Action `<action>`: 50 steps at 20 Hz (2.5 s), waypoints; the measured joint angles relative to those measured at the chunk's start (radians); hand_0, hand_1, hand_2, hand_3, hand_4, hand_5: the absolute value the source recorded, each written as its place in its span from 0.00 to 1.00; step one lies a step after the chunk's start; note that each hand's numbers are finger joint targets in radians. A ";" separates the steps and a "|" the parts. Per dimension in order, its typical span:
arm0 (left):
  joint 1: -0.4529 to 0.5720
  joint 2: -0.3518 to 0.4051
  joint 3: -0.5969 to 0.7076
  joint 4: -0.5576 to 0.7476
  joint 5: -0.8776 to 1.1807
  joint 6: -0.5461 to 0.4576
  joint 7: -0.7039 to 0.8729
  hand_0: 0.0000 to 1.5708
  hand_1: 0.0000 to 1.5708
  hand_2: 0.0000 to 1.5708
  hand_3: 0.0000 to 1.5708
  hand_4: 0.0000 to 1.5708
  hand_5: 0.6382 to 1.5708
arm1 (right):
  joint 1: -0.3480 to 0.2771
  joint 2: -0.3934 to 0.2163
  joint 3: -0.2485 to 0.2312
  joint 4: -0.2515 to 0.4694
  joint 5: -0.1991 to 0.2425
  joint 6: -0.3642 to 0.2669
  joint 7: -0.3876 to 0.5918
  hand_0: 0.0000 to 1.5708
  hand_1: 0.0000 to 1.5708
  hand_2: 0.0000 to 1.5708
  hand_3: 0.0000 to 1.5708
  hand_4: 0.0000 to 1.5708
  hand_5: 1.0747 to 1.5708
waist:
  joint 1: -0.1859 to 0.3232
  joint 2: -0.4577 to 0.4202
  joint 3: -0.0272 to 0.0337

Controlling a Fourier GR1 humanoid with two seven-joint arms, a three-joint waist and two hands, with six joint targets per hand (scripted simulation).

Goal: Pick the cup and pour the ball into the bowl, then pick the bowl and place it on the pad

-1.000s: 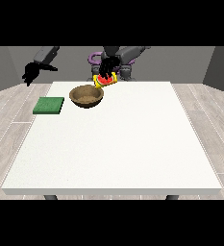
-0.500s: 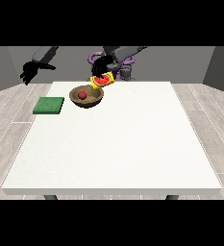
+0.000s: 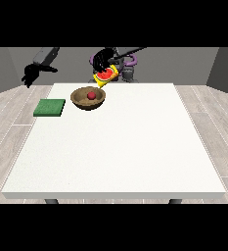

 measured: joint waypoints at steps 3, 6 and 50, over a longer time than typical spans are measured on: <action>0.009 0.005 0.032 -0.006 -0.008 0.005 -0.016 0.86 0.86 1.00 1.00 0.76 0.88 | -0.001 0.017 0.012 0.002 -0.005 0.013 0.036 0.00 0.00 0.00 0.00 0.29 0.97 | -0.005 -0.003 -0.0005; 0.066 0.001 0.105 -0.059 0.063 0.082 -0.011 0.09 0.09 1.00 1.00 0.64 0.97 | 0.004 0.020 0.006 0.011 -0.018 0.020 0.063 0.00 0.00 0.00 0.00 0.31 0.98 | 0.034 -0.002 -0.0018; 0.337 0.021 0.820 -0.192 1.285 0.173 -0.549 0.00 0.00 0.00 0.00 0.00 0.99 | 0.067 0.212 0.058 -0.029 -0.026 -0.054 -0.055 0.00 0.00 0.00 0.00 0.12 0.91 | 0.089 0.173 -0.0299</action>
